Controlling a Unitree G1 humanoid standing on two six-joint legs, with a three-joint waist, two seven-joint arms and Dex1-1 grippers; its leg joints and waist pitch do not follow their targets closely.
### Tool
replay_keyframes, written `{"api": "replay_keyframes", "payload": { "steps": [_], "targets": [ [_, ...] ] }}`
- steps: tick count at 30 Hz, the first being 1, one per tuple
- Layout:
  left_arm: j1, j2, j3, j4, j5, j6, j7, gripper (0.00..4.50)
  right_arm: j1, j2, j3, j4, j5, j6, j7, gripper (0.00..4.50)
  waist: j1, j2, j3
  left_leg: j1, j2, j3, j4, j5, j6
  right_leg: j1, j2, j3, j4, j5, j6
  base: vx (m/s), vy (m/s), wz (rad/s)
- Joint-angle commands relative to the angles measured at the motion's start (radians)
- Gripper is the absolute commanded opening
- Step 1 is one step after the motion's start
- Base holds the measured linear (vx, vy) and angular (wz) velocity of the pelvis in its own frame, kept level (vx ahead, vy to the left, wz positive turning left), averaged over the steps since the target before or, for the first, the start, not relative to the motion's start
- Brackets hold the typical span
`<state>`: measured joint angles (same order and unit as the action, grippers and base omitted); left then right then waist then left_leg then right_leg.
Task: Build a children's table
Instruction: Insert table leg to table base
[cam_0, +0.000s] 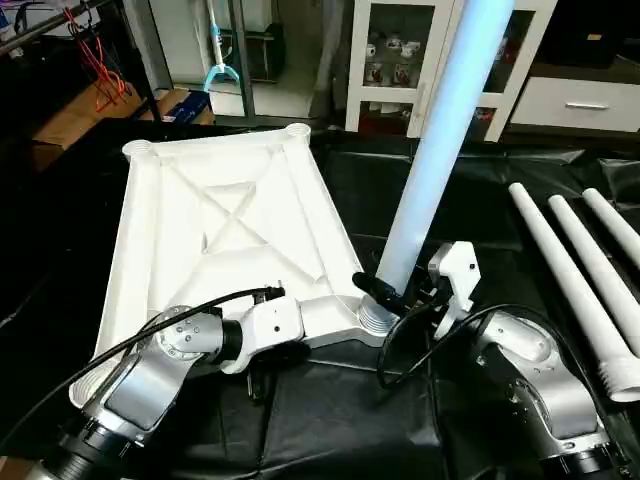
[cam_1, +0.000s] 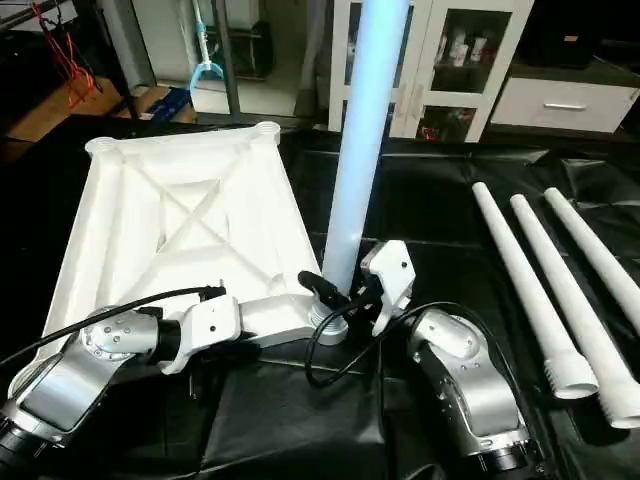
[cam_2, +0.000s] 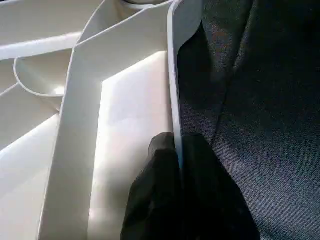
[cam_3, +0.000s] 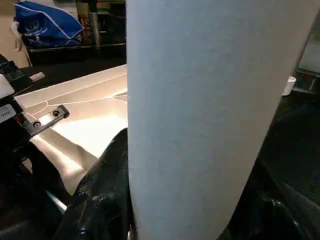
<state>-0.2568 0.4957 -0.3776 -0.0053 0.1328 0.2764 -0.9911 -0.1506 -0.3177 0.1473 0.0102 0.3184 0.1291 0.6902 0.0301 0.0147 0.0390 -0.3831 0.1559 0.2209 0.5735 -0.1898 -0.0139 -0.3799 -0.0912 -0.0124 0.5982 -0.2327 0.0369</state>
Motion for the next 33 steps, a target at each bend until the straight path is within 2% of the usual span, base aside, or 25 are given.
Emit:
{"api": "replay_keyframes", "payload": {
  "steps": [1, 5, 9, 11, 13, 16, 17, 18, 19, 20, 21, 23, 24, 25, 26, 27, 28, 29, 30, 31, 32, 33],
  "targets": [
    [0.010, -0.015, -0.004, 0.029, -0.013, -0.032, 0.029, 0.00, 0.058, -0.025, 0.004, 0.120, -0.071, 0.079, -0.042, 1.85, -0.014, -0.019, -0.018, 0.031, 0.079, -0.057, -0.092, -0.429, -0.042, -0.021, -0.053, 0.039, -0.108, -0.466, -0.095, 0.000, 0.000, 0.00],
    [0.004, -0.028, 0.001, 0.040, -0.004, -0.017, 0.055, 0.00, 0.051, -0.018, 0.000, 0.129, -0.076, 0.078, -0.063, 1.85, -0.014, -0.019, -0.016, 0.032, 0.079, -0.054, -0.093, -0.432, -0.040, -0.022, -0.053, 0.039, -0.110, -0.450, -0.105, 0.000, 0.000, 0.00],
    [-0.023, -0.056, 0.015, 0.085, 0.025, -0.001, 0.125, 0.00, 0.022, 0.004, -0.025, 0.168, -0.107, 0.066, -0.149, 1.85, -0.017, -0.018, -0.012, 0.038, 0.078, -0.056, -0.092, -0.474, -0.056, -0.032, -0.055, 0.040, -0.119, -0.531, -0.091, 0.000, 0.000, 0.00],
    [-0.042, -0.078, 0.028, 0.101, 0.028, 0.024, 0.157, 0.00, 0.002, 0.016, -0.037, 0.188, -0.121, 0.066, -0.196, 1.85, -0.020, -0.019, -0.010, 0.038, 0.076, -0.063, -0.093, -0.505, -0.066, -0.031, -0.058, 0.037, -0.123, -0.592, -0.073, 0.000, 0.000, 0.00],
    [-0.062, -0.100, 0.038, 0.112, 0.030, 0.051, 0.181, 0.00, -0.019, 0.028, -0.050, 0.210, -0.136, 0.068, -0.249, 1.85, -0.025, -0.018, -0.009, 0.045, 0.075, -0.067, -0.094, -0.542, -0.079, -0.037, -0.057, 0.033, -0.131, -0.635, -0.057, -0.053, 0.021, -0.06],
    [-0.091, -0.139, 0.045, 0.122, 0.031, 0.089, 0.210, 0.00, -0.052, 0.048, -0.068, 0.249, -0.158, 0.069, -0.327, 1.85, -0.039, -0.015, -0.010, 0.041, 0.073, -0.074, -0.106, -0.577, -0.100, -0.030, -0.052, 0.021, -0.128, -0.596, -0.060, -0.054, 0.036, -0.10],
    [-0.129, -0.204, 0.048, 0.134, 0.034, 0.156, 0.249, 0.00, -0.110, 0.083, -0.100, 0.323, -0.177, 0.074, -0.446, 1.85, -0.046, -0.016, -0.008, 0.047, 0.074, -0.071, -0.106, -0.606, -0.105, -0.036, -0.049, 0.021, -0.131, -0.585, -0.065, -0.055, 0.046, -0.10],
    [-0.132, -0.210, 0.048, 0.135, 0.034, 0.162, 0.252, 0.00, -0.115, 0.086, -0.103, 0.330, -0.179, 0.075, -0.458, 1.85, -0.051, -0.015, -0.008, 0.048, 0.071, -0.072, -0.104, -0.617, -0.107, -0.039, -0.049, 0.020, -0.132, -0.587, -0.070, -0.059, 0.048, -0.08],
    [-0.156, -0.251, 0.050, 0.145, 0.033, 0.199, 0.278, 0.00, -0.152, 0.106, -0.123, 0.379, -0.187, 0.077, -0.529, 1.85, -0.059, -0.013, -0.007, 0.047, 0.069, -0.076, -0.106, -0.639, -0.112, -0.033, -0.048, 0.012, -0.133, -0.584, -0.071, -0.066, 0.054, -0.11],
    [-0.160, -0.258, 0.050, 0.148, 0.033, 0.203, 0.283, 0.00, -0.158, 0.110, -0.126, 0.387, -0.187, 0.077, -0.539, 1.85, -0.065, -0.008, -0.007, 0.048, 0.069, -0.080, -0.110, -0.675, -0.119, -0.031, -0.045, 0.005, -0.133, -0.567, -0.070, -0.066, 0.054, -0.11],
    [-0.185, -0.302, 0.055, 0.159, 0.027, 0.249, 0.309, 0.00, -0.197, 0.133, -0.150, 0.439, -0.181, 0.081, -0.605, 1.85, -0.067, -0.005, -0.007, 0.050, 0.070, -0.081, -0.114, -0.697, -0.123, -0.030, -0.042, 0.002, -0.135, -0.553, -0.069, -0.061, 0.052, -0.10],
    [-0.204, -0.331, 0.061, 0.171, 0.028, 0.271, 0.336, 0.00, -0.220, 0.140, -0.154, 0.470, -0.189, 0.078, -0.644, 1.85, -0.078, -0.004, -0.007, 0.046, 0.071, -0.084, -0.125, -0.740, -0.133, -0.021, -0.035, -0.009, -0.129, -0.489, -0.076, -0.046, 0.052, -0.13],
    [-0.216, -0.349, 0.065, 0.179, 0.030, 0.284, 0.354, 0.00, -0.234, 0.144, -0.154, 0.490, -0.196, 0.074, -0.668, 1.85, -0.084, -0.005, -0.007, 0.037, 0.071, -0.086, -0.136, -0.756, -0.137, -0.011, -0.032, -0.015, -0.120, -0.437, -0.080, -0.038, 0.056, -0.16],
    [-0.216, -0.349, 0.065, 0.179, 0.030, 0.284, 0.354, 0.00, -0.234, 0.144, -0.154, 0.490, -0.196, 0.074, -0.668, 1.85, -0.084, -0.006, -0.003, 0.039, 0.070, -0.080, -0.142, -0.784, -0.137, -0.016, -0.028, -0.020, -0.121, -0.432, -0.083, 0.000, 0.000, 0.00],
    [-0.261, -0.410, 0.088, 0.213, 0.038, 0.339, 0.431, 0.00, -0.283, 0.157, -0.152, 0.560, -0.226, 0.054, -0.749, 1.85, -0.087, -0.010, -0.005, 0.054, 0.068, -0.067, -0.138, -0.795, -0.133, -0.028, -0.027, -0.022, -0.127, -0.446, -0.091, 0.000, 0.000, 0.00],
    [-0.274, -0.428, 0.095, 0.224, 0.039, 0.356, 0.454, 0.00, -0.299, 0.160, -0.150, 0.581, -0.238, 0.046, -0.776, 1.85, -0.091, -0.010, -0.002, 0.056, 0.064, -0.065, -0.132, -0.792, -0.128, -0.033, -0.028, -0.025, -0.133, -0.462, -0.094, 0.000, 0.000, 0.00],
    [-0.274, -0.428, 0.095, 0.224, 0.039, 0.356, 0.454, 0.00, -0.299, 0.160, -0.150, 0.581, -0.238, 0.046, -0.776, 1.85, -0.095, -0.013, -0.001, 0.056, 0.060, -0.063, -0.130, -0.788, -0.113, -0.027, -0.028, -0.035, -0.140, -0.490, -0.090, 0.000, 0.000, 0.00],
    [-0.293, -0.456, 0.113, 0.247, 0.042, 0.363, 0.500, 0.00, -0.320, 0.167, -0.149, 0.609, -0.256, 0.030, -0.822, 1.85, -0.092, -0.007, -0.003, 0.047, 0.065, -0.062, -0.142, -0.785, -0.106, -0.006, -0.029, -0.046, -0.131, -0.465, -0.091, 0.000, 0.000, 0.00],
    [-0.299, -0.464, 0.119, 0.255, 0.043, 0.362, 0.518, 0.00, -0.325, 0.169, -0.147, 0.616, -0.262, 0.025, -0.834, 1.85, -0.091, -0.004, -0.001, 0.034, 0.071, -0.056, -0.159, -0.787, -0.108, 0.006, -0.024, -0.051, -0.111, -0.426, -0.098, 0.000, 0.000, 0.00],
    [-0.309, -0.478, 0.130, 0.269, 0.045, 0.358, 0.548, 0.00, -0.335, 0.172, -0.143, 0.629, -0.273, 0.015, -0.855, 1.85, -0.087, -0.001, -0.002, 0.019, 0.078, -0.051, -0.182, -0.793, -0.108, 0.025, -0.019, -0.059, -0.085, -0.381, -0.105, 0.000, 0.000, 0.00],
    [-0.333, -0.516, 0.171, 0.307, 0.043, 0.337, 0.639, 0.00, -0.356, 0.182, -0.138, 0.656, -0.300, -0.011, -0.915, 1.85, -0.070, -0.022, -0.010, 0.030, 0.071, -0.011, -0.181, -0.706, -0.106, 0.005, -0.028, -0.041, -0.078, -0.341, -0.125, 0.000, 0.000, 0.00],
    [-0.342, -0.532, 0.192, 0.322, 0.039, 0.326, 0.680, 0.00, -0.363, 0.189, -0.136, 0.665, -0.309, -0.027, -0.937, 1.85, -0.070, -0.038, -0.018, 0.075, 0.045, -0.014, -0.114, -0.639, -0.098, -0.043, -0.056, -0.027, -0.139, -0.462, -0.116, -0.020, -0.058, 0.20]
  ]
}}
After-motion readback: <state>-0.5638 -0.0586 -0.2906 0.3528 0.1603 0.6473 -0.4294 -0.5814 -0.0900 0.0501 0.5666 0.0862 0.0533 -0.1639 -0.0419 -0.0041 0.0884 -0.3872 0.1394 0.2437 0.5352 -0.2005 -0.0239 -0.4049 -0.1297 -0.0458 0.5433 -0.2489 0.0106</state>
